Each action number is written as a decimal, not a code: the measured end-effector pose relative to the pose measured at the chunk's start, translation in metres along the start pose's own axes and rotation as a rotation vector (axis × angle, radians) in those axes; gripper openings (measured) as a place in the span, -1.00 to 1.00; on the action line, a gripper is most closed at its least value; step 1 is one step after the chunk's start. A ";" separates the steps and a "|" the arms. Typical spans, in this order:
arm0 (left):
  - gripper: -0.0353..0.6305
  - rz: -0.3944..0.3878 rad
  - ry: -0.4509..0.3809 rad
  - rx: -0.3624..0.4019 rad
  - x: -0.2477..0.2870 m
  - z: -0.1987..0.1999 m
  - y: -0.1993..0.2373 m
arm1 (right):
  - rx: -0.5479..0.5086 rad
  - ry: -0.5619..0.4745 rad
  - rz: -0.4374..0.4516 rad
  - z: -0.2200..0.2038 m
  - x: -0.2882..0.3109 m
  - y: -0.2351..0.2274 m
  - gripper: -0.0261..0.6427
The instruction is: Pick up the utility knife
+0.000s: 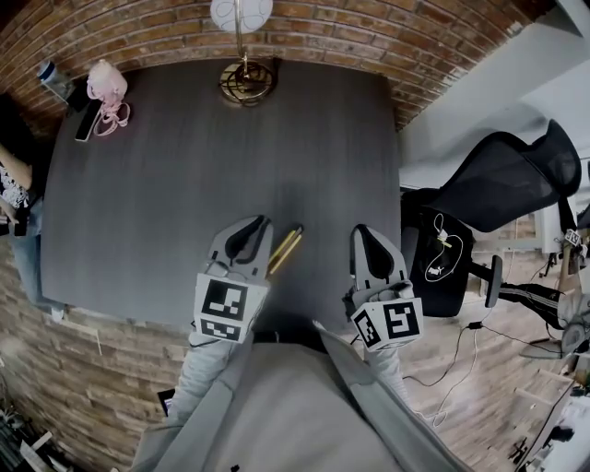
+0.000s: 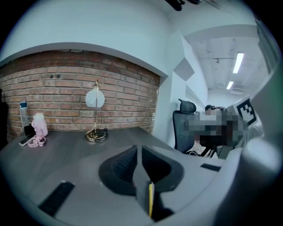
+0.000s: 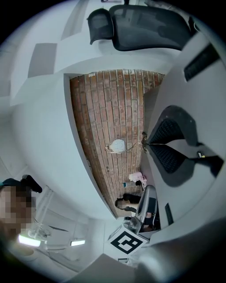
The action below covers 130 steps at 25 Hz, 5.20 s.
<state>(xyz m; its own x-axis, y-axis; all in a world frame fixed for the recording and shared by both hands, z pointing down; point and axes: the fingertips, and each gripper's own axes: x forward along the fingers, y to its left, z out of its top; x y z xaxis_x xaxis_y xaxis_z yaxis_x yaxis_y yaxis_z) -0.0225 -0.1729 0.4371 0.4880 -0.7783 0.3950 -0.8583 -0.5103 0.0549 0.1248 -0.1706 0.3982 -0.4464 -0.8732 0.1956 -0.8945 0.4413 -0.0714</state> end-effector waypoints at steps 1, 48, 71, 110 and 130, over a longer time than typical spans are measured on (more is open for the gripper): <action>-0.83 -0.013 0.013 0.001 0.002 -0.005 -0.003 | 0.004 0.004 -0.003 -0.002 -0.001 0.000 -0.87; -0.29 -0.191 0.490 0.212 0.074 -0.197 -0.058 | 0.109 0.136 -0.121 -0.075 -0.034 -0.022 -0.87; -0.49 -0.151 0.499 0.142 0.076 -0.197 -0.055 | 0.127 0.129 -0.152 -0.076 -0.044 -0.029 -0.87; -0.50 0.079 0.097 0.051 0.008 -0.019 0.020 | -0.002 -0.018 0.050 0.002 0.006 0.003 -0.87; -0.50 0.173 -0.147 -0.014 -0.046 0.054 0.055 | -0.101 -0.103 0.092 0.051 0.022 0.017 -0.87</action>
<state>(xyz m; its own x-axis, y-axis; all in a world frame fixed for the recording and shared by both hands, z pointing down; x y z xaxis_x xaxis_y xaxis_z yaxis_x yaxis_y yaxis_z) -0.0838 -0.1851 0.3723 0.3501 -0.8994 0.2618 -0.9329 -0.3599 0.0111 0.0989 -0.1930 0.3517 -0.5314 -0.8422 0.0911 -0.8449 0.5347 0.0154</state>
